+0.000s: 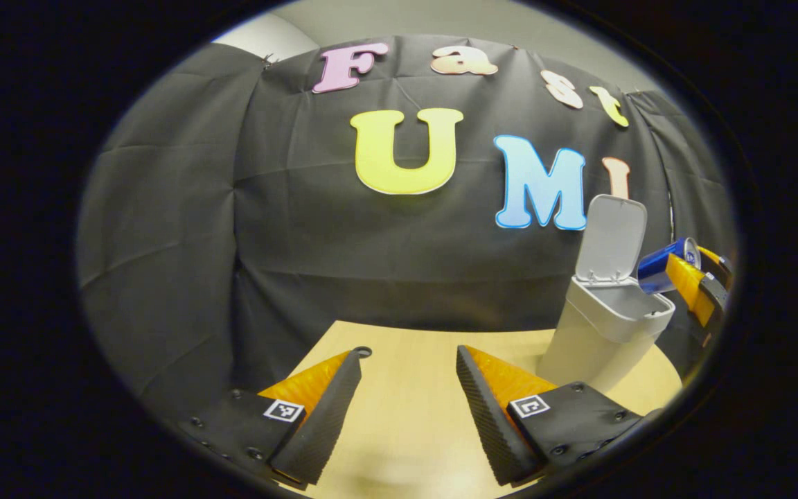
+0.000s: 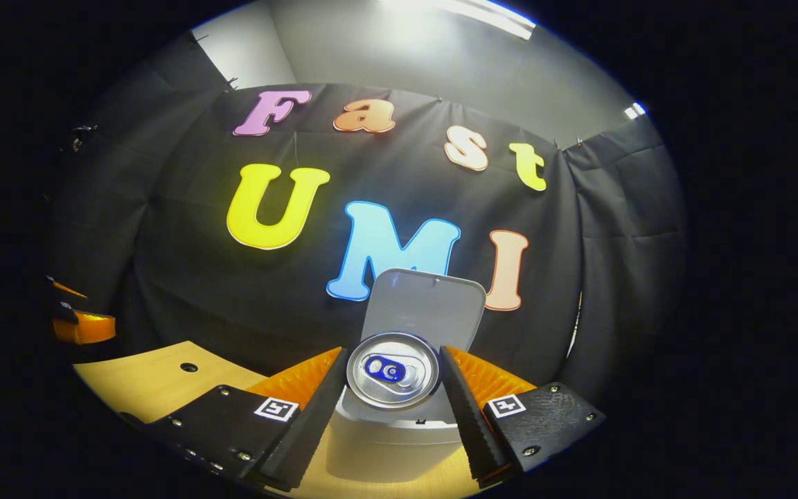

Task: Press the lid of the desktop garbage bin to open it, pick up the crumpled paper on the desktop and throw it into the bin, then pick up the pop can on the desktop and drop it into the bin, and finally close the garbage bin lid.

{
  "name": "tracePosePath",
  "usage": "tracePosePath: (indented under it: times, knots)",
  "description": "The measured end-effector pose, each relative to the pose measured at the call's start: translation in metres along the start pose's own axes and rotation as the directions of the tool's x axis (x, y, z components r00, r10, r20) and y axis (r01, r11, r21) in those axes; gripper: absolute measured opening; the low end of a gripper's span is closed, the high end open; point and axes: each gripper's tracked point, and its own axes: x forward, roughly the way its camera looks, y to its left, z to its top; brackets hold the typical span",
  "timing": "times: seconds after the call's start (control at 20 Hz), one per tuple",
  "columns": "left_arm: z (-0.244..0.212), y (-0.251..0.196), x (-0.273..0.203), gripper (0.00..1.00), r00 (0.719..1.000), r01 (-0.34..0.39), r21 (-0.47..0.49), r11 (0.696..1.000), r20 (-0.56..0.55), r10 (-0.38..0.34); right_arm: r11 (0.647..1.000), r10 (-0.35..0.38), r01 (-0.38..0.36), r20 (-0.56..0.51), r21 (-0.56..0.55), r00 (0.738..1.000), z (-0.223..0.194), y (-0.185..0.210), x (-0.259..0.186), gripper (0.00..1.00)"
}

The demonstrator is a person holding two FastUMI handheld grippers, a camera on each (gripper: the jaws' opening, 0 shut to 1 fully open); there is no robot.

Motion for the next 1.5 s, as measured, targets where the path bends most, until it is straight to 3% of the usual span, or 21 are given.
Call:
tracePosePath:
  times: [0.5, 0.7, 0.75, 0.8, 0.85, 1.5]
  knots:
    - [0.000, 0.009, -0.004, 1.00, 1.000, -0.015, -0.013, 1.000, -0.002, 0.015, 0.992, -0.059, 0.069, -0.094, 0.103, 0.994, -0.029, -0.028, 0.022, 0.85]
    - [-0.001, 0.009, -0.007, 1.00, 1.000, -0.017, -0.013, 1.000, -0.003, 0.017, 0.990, -0.044, 0.065, -0.154, 0.128, 0.987, -0.046, -0.025, 0.025, 0.85]
    - [0.000, 0.009, -0.008, 0.84, 1.000, -0.017, -0.013, 1.000, -0.003, 0.017, 0.989, -0.043, 0.067, -0.174, 0.133, 0.984, -0.051, -0.024, 0.025, 0.86]
    - [-0.001, 0.009, -0.008, 0.84, 1.000, -0.018, -0.013, 1.000, -0.004, 0.018, 0.988, -0.050, 0.075, -0.181, 0.135, 0.982, -0.054, -0.027, 0.024, 0.87]
    - [-0.001, 0.009, -0.009, 0.92, 1.000, -0.019, -0.013, 1.000, -0.005, 0.019, 0.987, -0.058, 0.083, -0.176, 0.137, 0.983, -0.052, -0.029, 0.023, 0.96]
    - [-0.009, 0.014, -0.016, 0.92, 0.999, -0.030, -0.043, 0.999, -0.016, 0.029, 0.991, -0.042, 0.055, -0.100, 0.123, 0.994, -0.018, -0.030, 0.022, 1.00]
